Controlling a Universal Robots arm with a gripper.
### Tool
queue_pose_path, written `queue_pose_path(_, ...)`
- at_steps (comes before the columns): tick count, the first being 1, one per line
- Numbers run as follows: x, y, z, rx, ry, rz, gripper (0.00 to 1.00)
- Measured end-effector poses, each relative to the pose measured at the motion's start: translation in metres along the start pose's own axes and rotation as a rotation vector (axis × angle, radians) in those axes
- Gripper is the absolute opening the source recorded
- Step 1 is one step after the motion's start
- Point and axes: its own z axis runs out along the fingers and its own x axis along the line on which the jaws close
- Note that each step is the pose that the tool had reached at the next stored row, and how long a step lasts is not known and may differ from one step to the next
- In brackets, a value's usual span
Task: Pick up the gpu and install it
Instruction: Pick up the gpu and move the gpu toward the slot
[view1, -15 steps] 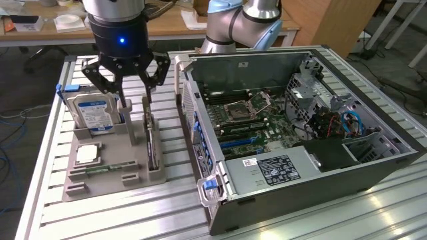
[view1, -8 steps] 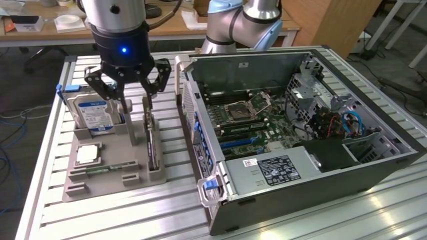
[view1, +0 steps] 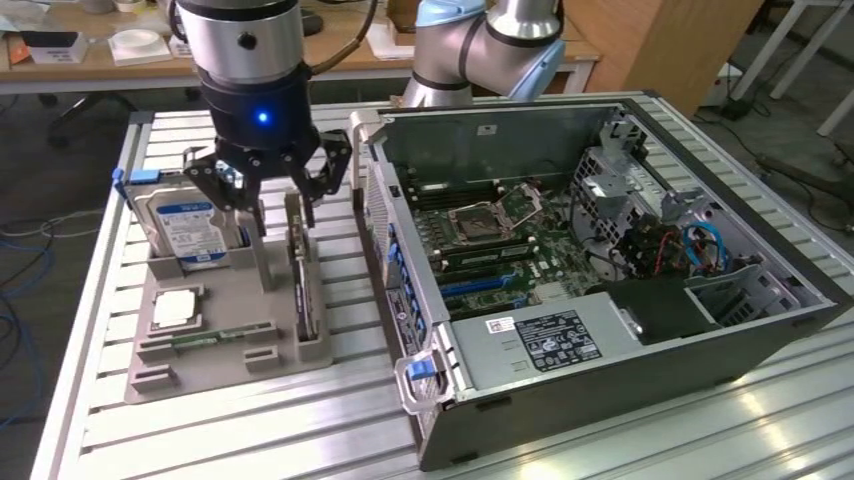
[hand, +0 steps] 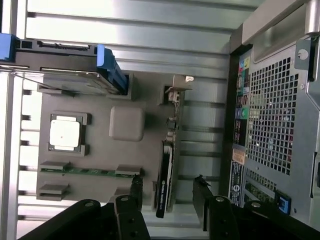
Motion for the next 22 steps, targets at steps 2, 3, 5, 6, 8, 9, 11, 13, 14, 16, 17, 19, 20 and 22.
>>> queue_pose_path(2,0.0,-0.001,0.0031,0.0001,0.0001,0.0,0.53)
queue_pose_path(3,0.0,-0.0016,0.0047,0.0001,0.0001,0.0,0.53)
queue_pose_path(5,0.0,-0.003,0.0078,0.0,0.0,0.0,0.53)
queue_pose_path(6,0.0,-0.0037,0.0092,0.0001,0.0001,0.0,0.53)
queue_pose_path(8,0.0,-0.0054,0.0122,0.0,0.0001,0.0,0.53)
queue_pose_path(9,0.0,-0.0062,0.0138,0.0,0.0,0.0,0.53)
queue_pose_path(11,0.0,-0.008,0.0166,0.0001,0.0002,0.0,0.53)
queue_pose_path(13,0.001,-0.0101,0.0193,0.0,0.0001,0.0,0.53)
queue_pose_path(14,0.001,-0.0111,0.0207,0.0001,0.0001,0.0,0.53)
queue_pose_path(16,0.0,-0.0127,0.0235,-0.0002,-0.0001,0.0,0.53)
queue_pose_path(17,-0.001,-0.0133,0.0247,-0.0001,0.0,0.0,0.53)
queue_pose_path(19,-0.002,-0.0145,0.0273,-0.0002,-0.0001,0.0,0.53)
queue_pose_path(20,-0.003,-0.015,0.0287,0.0,0.0,0.0,0.53)
queue_pose_path(22,-0.003,-0.0157,0.0321,0.0,-0.0001,0.0,0.53)
